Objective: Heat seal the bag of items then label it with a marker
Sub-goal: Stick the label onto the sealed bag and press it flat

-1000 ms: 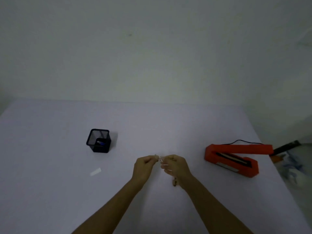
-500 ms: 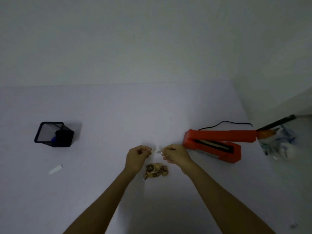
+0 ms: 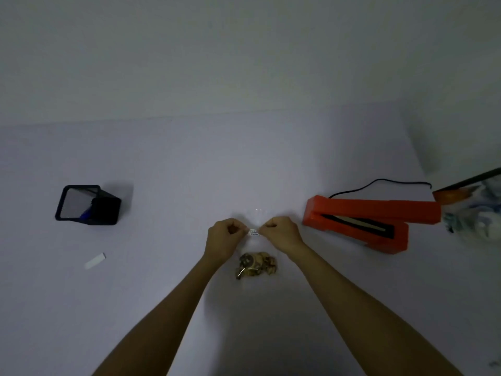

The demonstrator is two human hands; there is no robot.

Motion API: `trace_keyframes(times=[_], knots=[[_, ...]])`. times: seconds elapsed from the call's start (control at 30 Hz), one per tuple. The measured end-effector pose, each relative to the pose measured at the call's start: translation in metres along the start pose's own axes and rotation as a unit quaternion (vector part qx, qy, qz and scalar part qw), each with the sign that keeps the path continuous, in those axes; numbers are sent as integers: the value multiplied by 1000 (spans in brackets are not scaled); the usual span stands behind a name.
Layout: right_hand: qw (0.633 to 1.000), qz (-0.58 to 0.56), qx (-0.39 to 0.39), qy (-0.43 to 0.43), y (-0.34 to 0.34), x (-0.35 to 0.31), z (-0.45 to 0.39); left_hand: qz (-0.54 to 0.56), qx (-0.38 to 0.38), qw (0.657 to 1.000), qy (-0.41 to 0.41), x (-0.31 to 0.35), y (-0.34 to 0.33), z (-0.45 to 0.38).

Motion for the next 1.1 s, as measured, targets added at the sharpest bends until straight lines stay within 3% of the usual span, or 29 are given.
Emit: trace_keyframes(times=[0.4,0.97,1.1], knots=[[995,86,34,27,-6,4,-6,-41,-8,999,22,-9,-15,-9],[988,125,59,67,-11,5,-6,-72,6,997,21,-13,-22,-12],[993,79,61,63,-9,10,-7,-69,18,997,21,-15,-22,-11]])
Point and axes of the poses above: each hand's wrist, its own z-axis away from the middle knuckle, its own y-axis out of the back of the hand, x = y × z, the point moved 4 cm from there along -z, towards the middle knuckle, and after that the axes turned 3 degrees about -y, right-handed, at the moved point
